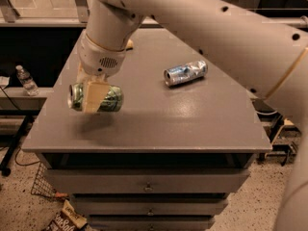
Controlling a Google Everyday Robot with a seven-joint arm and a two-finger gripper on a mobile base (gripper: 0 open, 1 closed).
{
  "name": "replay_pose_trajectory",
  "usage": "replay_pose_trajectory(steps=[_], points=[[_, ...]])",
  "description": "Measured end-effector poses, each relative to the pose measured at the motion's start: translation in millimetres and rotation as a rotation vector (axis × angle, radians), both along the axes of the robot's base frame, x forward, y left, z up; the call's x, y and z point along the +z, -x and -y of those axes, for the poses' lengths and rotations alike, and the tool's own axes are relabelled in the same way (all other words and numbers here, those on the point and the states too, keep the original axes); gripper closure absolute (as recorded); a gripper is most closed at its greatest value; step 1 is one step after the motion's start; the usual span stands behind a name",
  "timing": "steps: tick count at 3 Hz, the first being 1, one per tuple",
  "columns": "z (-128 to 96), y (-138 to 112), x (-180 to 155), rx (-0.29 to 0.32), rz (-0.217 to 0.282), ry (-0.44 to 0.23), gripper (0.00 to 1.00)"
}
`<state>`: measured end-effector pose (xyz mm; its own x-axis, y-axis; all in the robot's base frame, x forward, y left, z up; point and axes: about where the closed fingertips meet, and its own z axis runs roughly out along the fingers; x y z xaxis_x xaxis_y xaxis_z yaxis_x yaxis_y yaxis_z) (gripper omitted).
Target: Place green can upright
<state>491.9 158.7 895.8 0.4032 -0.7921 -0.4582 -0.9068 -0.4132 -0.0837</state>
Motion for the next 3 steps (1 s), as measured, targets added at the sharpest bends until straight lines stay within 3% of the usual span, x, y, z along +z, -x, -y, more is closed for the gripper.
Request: replay_pose_trajectory(steps=[1,2,3], points=[[17,5,22,-0.109,0.016,-0.117,1.0],[30,14,33,-0.203,0.01,-0.292,1.0],[33,20,20,-0.257,-0.021,-0.491,1.0]])
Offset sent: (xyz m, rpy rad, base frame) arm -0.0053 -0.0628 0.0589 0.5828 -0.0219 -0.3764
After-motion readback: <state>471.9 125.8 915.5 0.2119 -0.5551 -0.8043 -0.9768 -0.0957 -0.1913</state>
